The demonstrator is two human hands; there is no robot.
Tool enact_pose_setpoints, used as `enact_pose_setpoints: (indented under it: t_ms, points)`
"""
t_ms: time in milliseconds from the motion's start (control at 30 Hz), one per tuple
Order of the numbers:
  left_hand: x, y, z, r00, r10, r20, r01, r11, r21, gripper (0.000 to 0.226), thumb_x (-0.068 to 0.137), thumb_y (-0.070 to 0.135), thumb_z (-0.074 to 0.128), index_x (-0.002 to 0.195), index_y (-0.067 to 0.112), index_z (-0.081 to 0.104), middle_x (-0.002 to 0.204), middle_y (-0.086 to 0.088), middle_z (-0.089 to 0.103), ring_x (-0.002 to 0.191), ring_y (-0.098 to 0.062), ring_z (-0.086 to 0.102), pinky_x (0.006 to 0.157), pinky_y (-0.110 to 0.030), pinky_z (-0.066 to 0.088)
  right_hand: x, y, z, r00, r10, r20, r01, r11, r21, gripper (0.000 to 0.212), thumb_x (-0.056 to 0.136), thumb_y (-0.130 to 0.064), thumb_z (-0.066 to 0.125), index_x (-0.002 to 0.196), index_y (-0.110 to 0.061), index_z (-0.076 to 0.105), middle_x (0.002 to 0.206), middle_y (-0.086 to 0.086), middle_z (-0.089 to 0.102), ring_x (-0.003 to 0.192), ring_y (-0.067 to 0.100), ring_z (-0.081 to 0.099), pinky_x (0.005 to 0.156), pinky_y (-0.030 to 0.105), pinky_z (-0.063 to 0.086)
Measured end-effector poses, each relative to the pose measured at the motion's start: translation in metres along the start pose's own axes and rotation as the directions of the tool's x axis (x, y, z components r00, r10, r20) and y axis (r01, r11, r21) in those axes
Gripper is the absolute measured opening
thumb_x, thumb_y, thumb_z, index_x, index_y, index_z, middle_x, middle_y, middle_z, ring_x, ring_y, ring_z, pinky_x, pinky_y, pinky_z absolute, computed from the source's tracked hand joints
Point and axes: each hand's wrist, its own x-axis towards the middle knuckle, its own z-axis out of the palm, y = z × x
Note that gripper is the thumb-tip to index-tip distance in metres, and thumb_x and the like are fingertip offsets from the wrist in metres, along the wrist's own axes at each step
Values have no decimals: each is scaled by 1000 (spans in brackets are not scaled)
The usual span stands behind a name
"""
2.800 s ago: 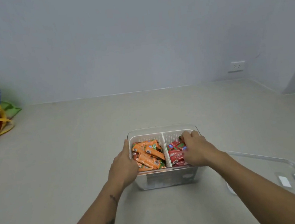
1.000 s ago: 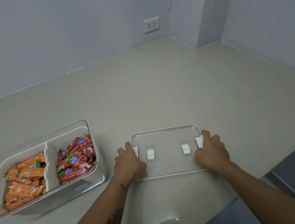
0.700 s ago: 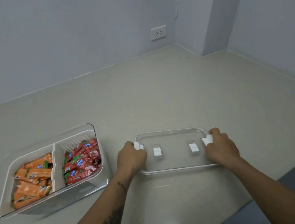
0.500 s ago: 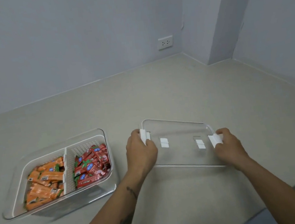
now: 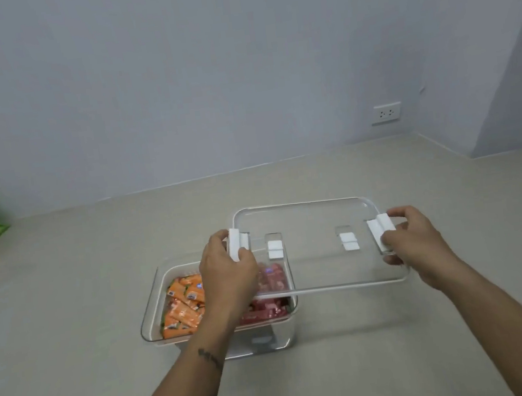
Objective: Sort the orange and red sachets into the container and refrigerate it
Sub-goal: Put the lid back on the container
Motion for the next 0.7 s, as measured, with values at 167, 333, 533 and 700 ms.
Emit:
enact_pose_setpoints:
  t_ms: [167,333,533,700]
  points:
    - [17,-51,-70,994,-27,-102,41,989,145,33,87,20,56,120,22,59,112,2,61,98,-18,60,78,-27,51,-36,-19,75,970,-176,167,210,953,-217,38,86,-10,56,118,-28,49,84,4,60,71,24,65,70,47,60]
    - [25,-89,-108,989,-62,-132,88,976,197,30,86,16,60,115,20,58,111,1,62,96,-17,57,81,-31,49,-55,-14,129,943,-215,253,299,883,-363,41,87,-17,57,125,-28,48,88,1,63,74,20,61,57,29,43]
    - [33,-101,-110,992,-25,-123,57,963,264,33,85,14,60,117,18,54,113,-1,59,103,-22,54,88,-36,48,-62,-15,152,948,-244,207,317,805,-502,49,87,-19,60,134,-25,46,109,6,63,89,26,56,70,31,42]
    - [35,-109,-107,993,-49,-104,79,949,306,34,85,19,61,118,19,52,113,-2,57,101,-23,54,87,-42,53,-65,-12,157,938,-271,218,348,753,-559,51,89,-19,59,138,-21,44,122,8,59,93,20,47,79,30,41]
